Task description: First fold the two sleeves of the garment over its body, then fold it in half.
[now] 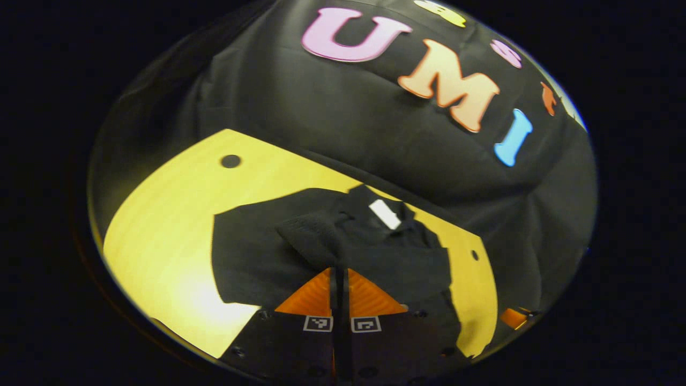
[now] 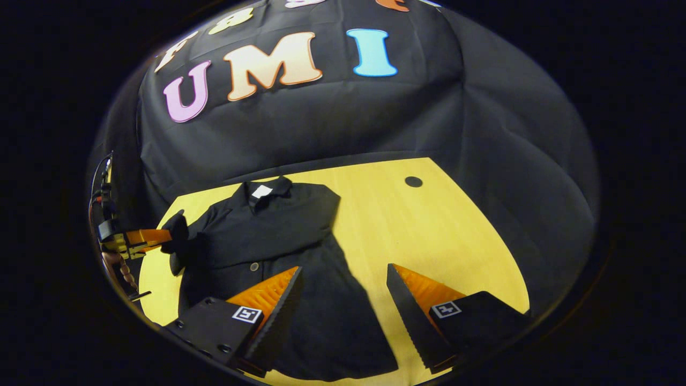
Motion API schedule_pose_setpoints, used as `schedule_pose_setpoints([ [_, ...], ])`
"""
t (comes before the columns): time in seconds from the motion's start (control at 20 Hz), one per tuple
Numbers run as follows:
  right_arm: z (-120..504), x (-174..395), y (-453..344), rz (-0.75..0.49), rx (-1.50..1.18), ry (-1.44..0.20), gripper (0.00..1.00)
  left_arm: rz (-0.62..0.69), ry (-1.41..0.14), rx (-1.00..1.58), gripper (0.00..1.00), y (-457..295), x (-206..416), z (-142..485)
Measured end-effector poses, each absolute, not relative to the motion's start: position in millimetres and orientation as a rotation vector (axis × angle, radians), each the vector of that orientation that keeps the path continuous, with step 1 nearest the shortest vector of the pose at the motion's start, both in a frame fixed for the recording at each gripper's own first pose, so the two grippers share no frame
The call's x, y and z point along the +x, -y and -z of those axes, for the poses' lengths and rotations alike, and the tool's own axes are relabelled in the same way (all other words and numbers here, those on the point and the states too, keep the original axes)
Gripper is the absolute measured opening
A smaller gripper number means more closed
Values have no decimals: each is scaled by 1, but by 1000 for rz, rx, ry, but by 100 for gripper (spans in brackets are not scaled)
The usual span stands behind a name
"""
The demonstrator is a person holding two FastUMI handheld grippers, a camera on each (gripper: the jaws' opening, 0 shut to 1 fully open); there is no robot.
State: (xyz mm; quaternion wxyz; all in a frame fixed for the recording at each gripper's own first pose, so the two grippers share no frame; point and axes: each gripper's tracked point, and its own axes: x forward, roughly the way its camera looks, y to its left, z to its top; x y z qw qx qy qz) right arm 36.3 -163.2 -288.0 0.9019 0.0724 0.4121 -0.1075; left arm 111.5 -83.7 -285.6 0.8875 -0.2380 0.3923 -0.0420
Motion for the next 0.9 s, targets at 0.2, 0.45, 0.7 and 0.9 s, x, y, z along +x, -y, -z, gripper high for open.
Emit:
schedule_pose_setpoints([
  [0.2, 287, 15, 200, 275, 170, -852, 98, 239, -811, -519, 0, 170, 131, 272],
  [0.45, 289, -6, 230, 324, 202, -857, 98, 311, -851, -501, 0, 245, 140, 282],
  [0.7, 293, -16, 236, 327, 213, -866, 98, 357, -900, -525, 23, 285, 137, 292],
  [0.9, 298, -16, 229, 309, 219, -869, 98, 341, -912, -421, 97, 275, 127, 297],
])
